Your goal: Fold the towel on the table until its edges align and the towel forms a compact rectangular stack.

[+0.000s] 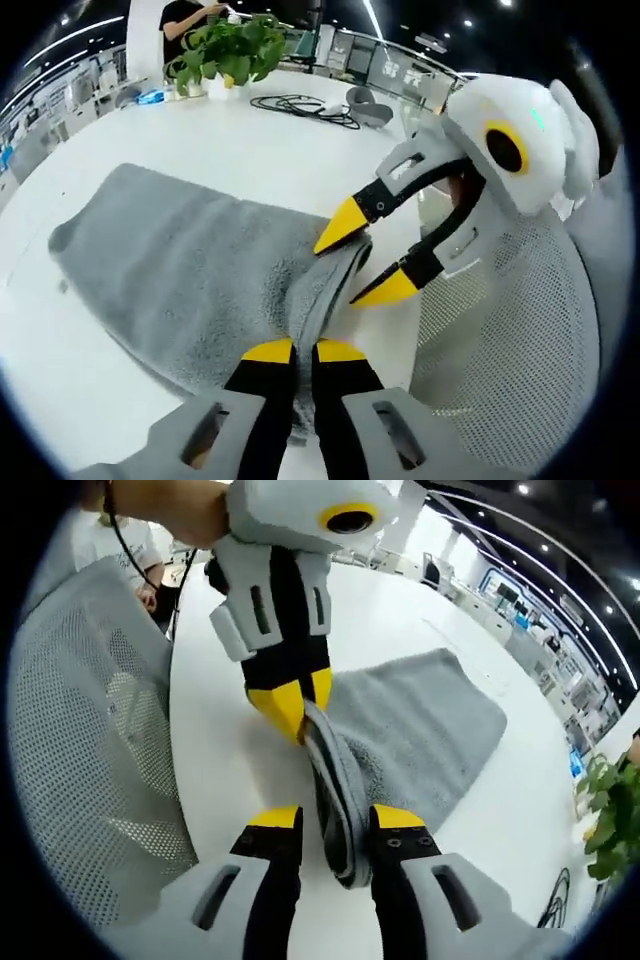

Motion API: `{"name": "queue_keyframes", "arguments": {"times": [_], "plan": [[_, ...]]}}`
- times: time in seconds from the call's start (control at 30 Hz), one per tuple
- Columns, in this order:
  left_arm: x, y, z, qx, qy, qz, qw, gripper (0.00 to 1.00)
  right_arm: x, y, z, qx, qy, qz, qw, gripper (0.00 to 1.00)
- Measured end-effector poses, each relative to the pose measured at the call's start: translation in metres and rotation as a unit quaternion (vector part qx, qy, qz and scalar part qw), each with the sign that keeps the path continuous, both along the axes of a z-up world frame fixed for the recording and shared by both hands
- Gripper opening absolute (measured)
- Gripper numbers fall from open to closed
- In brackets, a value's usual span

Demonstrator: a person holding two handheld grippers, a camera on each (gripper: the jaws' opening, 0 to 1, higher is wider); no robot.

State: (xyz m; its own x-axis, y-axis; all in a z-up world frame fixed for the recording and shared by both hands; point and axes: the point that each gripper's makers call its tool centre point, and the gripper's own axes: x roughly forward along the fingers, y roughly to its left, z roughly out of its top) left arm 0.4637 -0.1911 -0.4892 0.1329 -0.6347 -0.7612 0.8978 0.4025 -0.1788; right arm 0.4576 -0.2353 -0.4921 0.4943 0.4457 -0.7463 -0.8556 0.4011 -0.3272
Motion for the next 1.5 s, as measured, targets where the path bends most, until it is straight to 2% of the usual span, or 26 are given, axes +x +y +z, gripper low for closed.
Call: {"name": "queue_keyframes", "arguments": {"times": [0.03, 0.1, 0.2, 0.27, 0.33, 0.57, 0.63, 0.7, 0.77, 0.8, 0.87, 0.93, 1.1, 1.17, 1.3, 1.33, 1.5], "plan": [[0.002, 0.001, -0.002, -0.007, 0.006, 0.006, 0.9999, 0.05, 0.001, 0.001, 0.007, -0.016, -0.02, 0.01, 0.9996, 0.25], [0.003, 0.001, 0.004, -0.014, 0.009, 0.012, 0.9998, 0.05, 0.001, 0.002, 0.014, -0.044, -0.042, 0.023, 0.9978, 0.24], [0.005, 0.001, 0.013, -0.028, 0.011, 0.023, 0.9993, 0.05, 0.002, 0.003, 0.014, -0.052, -0.047, 0.026, 0.9972, 0.22], [0.004, 0.001, 0.016, -0.029, 0.01, 0.024, 0.9992, 0.06, 0.007, 0.002, 0.018, -0.054, -0.064, 0.025, 0.9962, 0.19], [0.004, 0.001, 0.018, -0.029, 0.008, 0.023, 0.9993, 0.06, 0.009, 0.002, 0.021, -0.05, -0.067, 0.022, 0.9963, 0.16], [0.002, 0.001, 0.018, -0.019, -0.006, 0.006, 0.9998, 0.06, 0.013, 0.001, 0.026, -0.026, -0.055, 0.01, 0.9981, 0.07], [0.001, 0.001, 0.02, -0.022, -0.011, -0.001, 0.9997, 0.07, 0.011, 0.0, 0.025, -0.015, -0.03, -0.003, 0.9994, 0.06], [-0.004, -0.001, 0.021, -0.021, -0.012, -0.003, 0.9997, 0.09, 0.013, 0.003, 0.031, 0.026, -0.008, -0.039, 0.9989, 0.05], [-0.004, 0.001, 0.021, -0.017, -0.029, -0.012, 0.9993, 0.13, 0.015, 0.003, 0.037, 0.028, -0.008, -0.041, 0.9987, 0.05], [-0.005, 0.0, 0.02, -0.015, -0.032, -0.013, 0.9993, 0.15, 0.02, 0.003, 0.03, 0.029, -0.008, -0.042, 0.9987, 0.05], [-0.005, -0.001, 0.019, -0.017, -0.037, -0.012, 0.9991, 0.21, 0.021, 0.004, 0.032, 0.026, 0.003, -0.053, 0.9983, 0.05], [-0.007, 0.0, 0.015, -0.003, -0.043, -0.005, 0.9991, 0.26, 0.02, 0.007, 0.036, 0.034, 0.008, -0.058, 0.9977, 0.05], [-0.009, 0.008, 0.007, 0.069, -0.113, -0.028, 0.9908, 0.32, 0.021, 0.012, 0.04, 0.04, 0.017, -0.066, 0.9969, 0.05], [-0.007, 0.014, 0.0, 0.081, -0.122, -0.017, 0.989, 0.35, 0.022, 0.014, 0.043, 0.047, 0.02, -0.066, 0.9965, 0.05], [0.004, 0.029, 0.002, 0.109, -0.172, 0.0, 0.9792, 0.29, 0.023, 0.014, 0.048, 0.06, 0.026, -0.075, 0.995, 0.05], [0.007, 0.032, 0.002, 0.11, -0.186, 0.002, 0.9764, 0.26, 0.023, 0.015, 0.049, 0.062, 0.028, -0.076, 0.9948, 0.05], [0.013, 0.039, 0.018, 0.088, -0.212, 0.031, 0.9728, 0.18, 0.022, 0.015, 0.051, 0.071, 0.032, -0.081, 0.9937, 0.05]]}}
